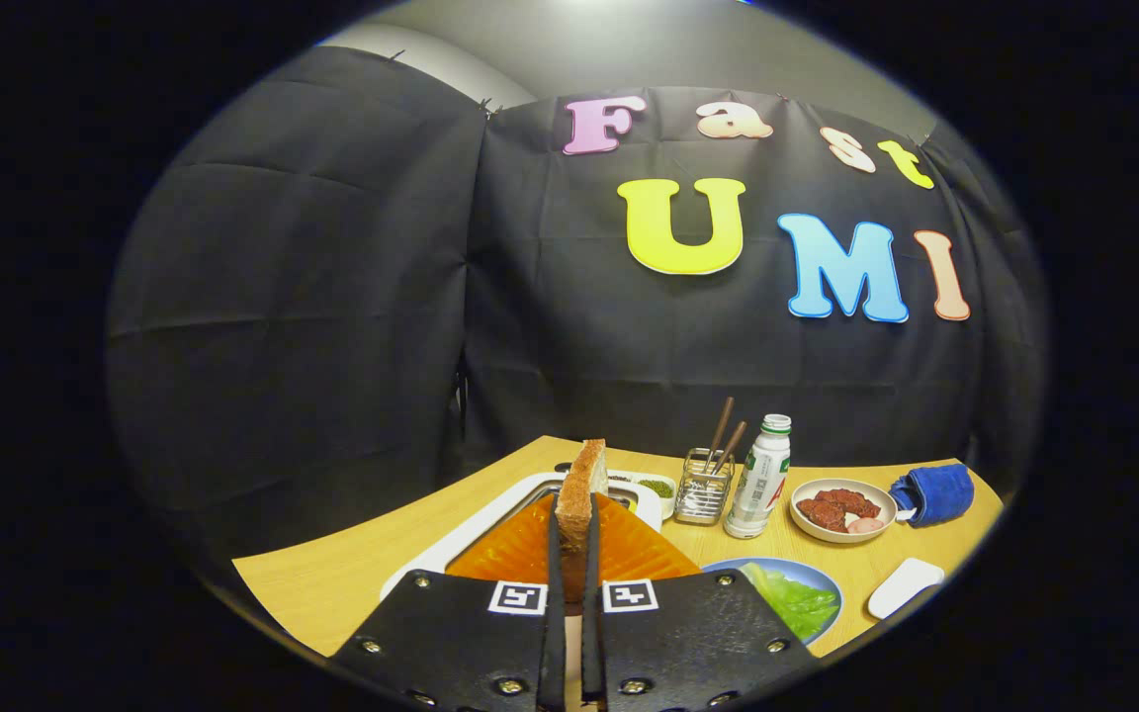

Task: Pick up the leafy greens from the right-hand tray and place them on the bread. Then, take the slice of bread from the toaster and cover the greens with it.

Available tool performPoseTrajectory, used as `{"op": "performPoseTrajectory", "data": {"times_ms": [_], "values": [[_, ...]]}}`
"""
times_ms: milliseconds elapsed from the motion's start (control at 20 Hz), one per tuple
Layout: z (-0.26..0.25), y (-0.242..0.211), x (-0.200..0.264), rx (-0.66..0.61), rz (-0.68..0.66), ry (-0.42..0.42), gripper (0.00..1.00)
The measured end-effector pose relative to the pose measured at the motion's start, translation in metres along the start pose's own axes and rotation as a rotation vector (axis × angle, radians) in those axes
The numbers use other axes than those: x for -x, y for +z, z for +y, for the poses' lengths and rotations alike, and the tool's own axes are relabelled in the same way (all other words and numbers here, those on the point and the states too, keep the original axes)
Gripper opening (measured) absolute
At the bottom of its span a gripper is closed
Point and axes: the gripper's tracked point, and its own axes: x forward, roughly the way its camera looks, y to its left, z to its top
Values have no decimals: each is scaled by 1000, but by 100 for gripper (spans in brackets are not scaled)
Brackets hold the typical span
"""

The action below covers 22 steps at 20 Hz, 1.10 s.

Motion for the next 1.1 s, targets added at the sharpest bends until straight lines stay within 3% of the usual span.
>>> {"op": "performPoseTrajectory", "data": {"times_ms": [550,1100], "values": [[-23,54,39,-52,-89,35,6],[-97,37,65,-38,-92,-77,6]]}}
